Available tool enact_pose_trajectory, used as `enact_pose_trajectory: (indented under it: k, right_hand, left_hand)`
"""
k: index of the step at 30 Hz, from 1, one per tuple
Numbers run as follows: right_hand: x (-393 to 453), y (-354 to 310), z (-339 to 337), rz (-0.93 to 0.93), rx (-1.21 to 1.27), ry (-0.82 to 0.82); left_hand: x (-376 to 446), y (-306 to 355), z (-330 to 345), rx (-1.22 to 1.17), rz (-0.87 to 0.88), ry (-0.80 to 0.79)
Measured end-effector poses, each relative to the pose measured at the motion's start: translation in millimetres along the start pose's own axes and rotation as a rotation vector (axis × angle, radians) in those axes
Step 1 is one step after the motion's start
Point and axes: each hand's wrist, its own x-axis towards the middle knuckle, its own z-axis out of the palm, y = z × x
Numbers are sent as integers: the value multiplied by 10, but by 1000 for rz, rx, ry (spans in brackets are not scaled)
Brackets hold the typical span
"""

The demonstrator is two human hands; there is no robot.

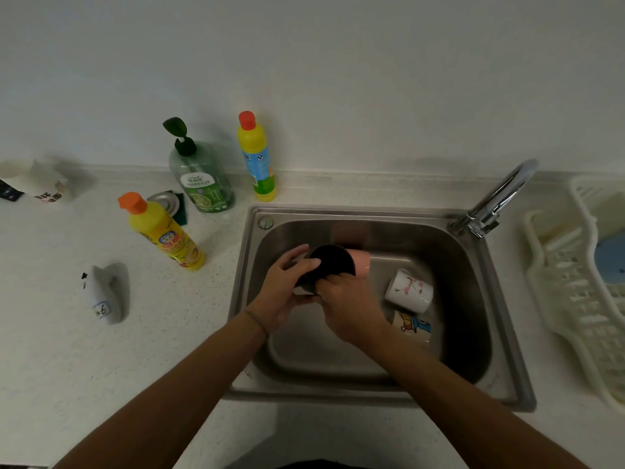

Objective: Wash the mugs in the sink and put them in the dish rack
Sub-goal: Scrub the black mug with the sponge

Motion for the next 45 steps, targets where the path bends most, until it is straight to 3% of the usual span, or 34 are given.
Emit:
enact_pose_trajectory:
  k: [3, 6, 11, 16, 19, 21, 25, 29, 31, 34, 38, 40, 43, 45]
  right_hand:
    - [42, -130, -39, 121, 123, 85]
    - [54, -294, 7, 236, 253, 71]
    - [-44, -35, 25, 18, 26, -89]
    - [17, -254, 51, 284, 351, -106]
    - [-68, -106, 52, 71, 78, -111]
    - [-97, -51, 73, 44, -2, -90]
    - [-6, -245, 81, 257, 346, -99]
    - [-140, -48, 34, 3, 21, -57]
    - [-131, -98, 70, 78, 65, -27]
    - [-48, -282, 79, 251, 377, -59]
    - [-185, -36, 27, -27, 31, -3]
    - [-179, -111, 61, 53, 56, 33]
    - [-88, -347, 93, 319, 364, 45]
    - [-135, -254, 71, 152, 208, 57]
  left_hand:
    - [-22, -157, 131, -138, 55, 26]
    - [-18, -201, 200, -156, 99, 74]
    - [4, -182, 52, -91, 86, 66]
    - [-11, -210, 129, -87, 95, 47]
    - [8, -187, 12, -57, 86, 16]
    - [12, -195, -2, -49, 88, -2]
    - [-5, -211, 81, -68, 85, 18]
    - [22, -155, -14, -22, 92, 28]
    - [-3, -172, 38, -26, 96, 24]
    - [-31, -207, 126, -38, 104, 18]
    - [-8, -154, 17, -26, 85, 27]
    - [-31, -170, 71, -26, 81, 32]
    - [-33, -217, 135, -64, 101, 32]
    - [-39, -179, 79, -52, 76, 38]
